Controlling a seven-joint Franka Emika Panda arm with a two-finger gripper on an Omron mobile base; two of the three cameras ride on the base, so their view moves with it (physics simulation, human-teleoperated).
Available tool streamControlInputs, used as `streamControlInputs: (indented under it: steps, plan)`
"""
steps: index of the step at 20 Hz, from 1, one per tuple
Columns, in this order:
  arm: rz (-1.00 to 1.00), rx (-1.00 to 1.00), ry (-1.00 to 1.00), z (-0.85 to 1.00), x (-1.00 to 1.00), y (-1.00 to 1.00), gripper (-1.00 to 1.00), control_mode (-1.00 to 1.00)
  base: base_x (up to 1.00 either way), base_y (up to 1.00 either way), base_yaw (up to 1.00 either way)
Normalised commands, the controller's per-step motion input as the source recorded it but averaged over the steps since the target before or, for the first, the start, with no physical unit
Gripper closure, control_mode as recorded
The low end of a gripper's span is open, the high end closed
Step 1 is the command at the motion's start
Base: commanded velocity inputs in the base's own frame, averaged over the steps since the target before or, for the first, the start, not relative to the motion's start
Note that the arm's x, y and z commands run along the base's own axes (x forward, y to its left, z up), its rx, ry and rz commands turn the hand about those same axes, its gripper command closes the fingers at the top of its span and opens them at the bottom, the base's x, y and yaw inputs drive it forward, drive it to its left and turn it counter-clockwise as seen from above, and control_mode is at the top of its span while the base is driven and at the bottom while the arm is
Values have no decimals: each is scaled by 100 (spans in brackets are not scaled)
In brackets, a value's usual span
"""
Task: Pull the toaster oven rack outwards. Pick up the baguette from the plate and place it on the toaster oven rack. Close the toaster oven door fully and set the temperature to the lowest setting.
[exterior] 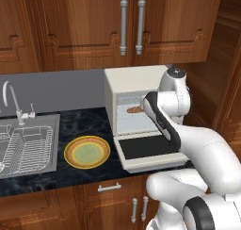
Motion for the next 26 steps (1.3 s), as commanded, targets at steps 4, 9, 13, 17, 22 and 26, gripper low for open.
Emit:
streamControlInputs:
  steps: [4, 9, 13, 17, 22, 26]
  plan:
    - [-6, 0, 0, 1, -78, 8, -100, -100, 0, 0, 0]
    - [-1, 0, -13, 2, -100, 26, -100, -100, 0, 0, 0]
    - [-5, 0, -8, 4, -90, 29, -100, -100, 0, 0, 0]
    - [-3, 0, -2, 7, -66, 48, -100, -100, 0, 0, 0]
    - [-5, 0, -6, 0, -65, 55, -100, -100, 0, 0, 0]
    - [-5, -1, -12, 0, -37, 63, -100, -100, 0, 0, 0]
